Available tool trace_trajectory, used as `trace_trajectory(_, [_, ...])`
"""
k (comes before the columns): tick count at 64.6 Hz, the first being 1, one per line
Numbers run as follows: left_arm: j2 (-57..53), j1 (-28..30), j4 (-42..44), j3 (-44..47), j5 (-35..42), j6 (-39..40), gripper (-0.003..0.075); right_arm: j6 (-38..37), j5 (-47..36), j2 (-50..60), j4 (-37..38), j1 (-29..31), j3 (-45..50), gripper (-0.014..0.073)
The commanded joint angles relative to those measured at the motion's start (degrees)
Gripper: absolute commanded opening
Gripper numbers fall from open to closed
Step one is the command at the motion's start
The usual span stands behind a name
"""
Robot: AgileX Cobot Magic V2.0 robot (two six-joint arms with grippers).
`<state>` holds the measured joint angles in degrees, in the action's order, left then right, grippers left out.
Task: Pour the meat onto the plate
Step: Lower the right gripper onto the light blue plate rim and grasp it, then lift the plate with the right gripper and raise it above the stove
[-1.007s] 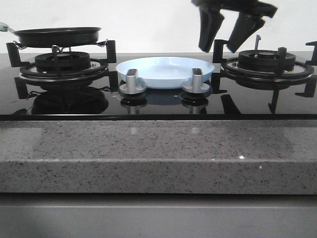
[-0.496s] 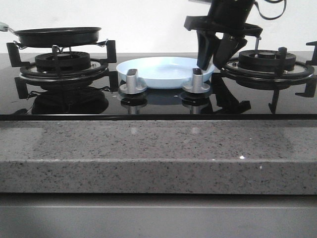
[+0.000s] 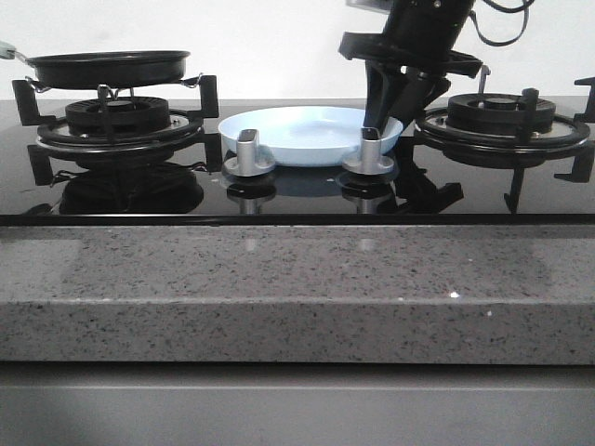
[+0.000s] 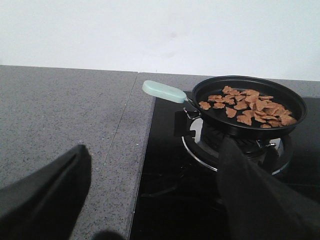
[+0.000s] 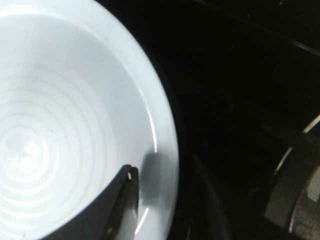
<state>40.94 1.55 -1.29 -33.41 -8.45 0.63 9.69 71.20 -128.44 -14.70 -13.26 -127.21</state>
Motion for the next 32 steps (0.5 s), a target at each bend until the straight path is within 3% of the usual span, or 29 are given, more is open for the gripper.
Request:
trace_trajectory(1, [0.1,0.2,0.0,-2.0,4.8,0.6,0.0511,0.8,2.2,3.6,-1.4,0.0,-1.8,0.0264])
trace_trajectory(18, [0.1,0.2,0.0,-2.0,4.8,0.6,0.0511,0.8,2.5,2.7,-1.4,0.0,-1.8,0.0251])
trace_trajectory(23, [0.1,0.2,0.0,-2.0,4.8,0.6,0.0511,0.8,2.6,2.8,-1.4,0.0,-1.8,0.0176])
trace_trajectory(32, [0.1,0.2,0.0,-2.0,4.8,0.6,0.0511,0.8,2.9,2.8,-1.4,0.0,-1.8,-0.0057])
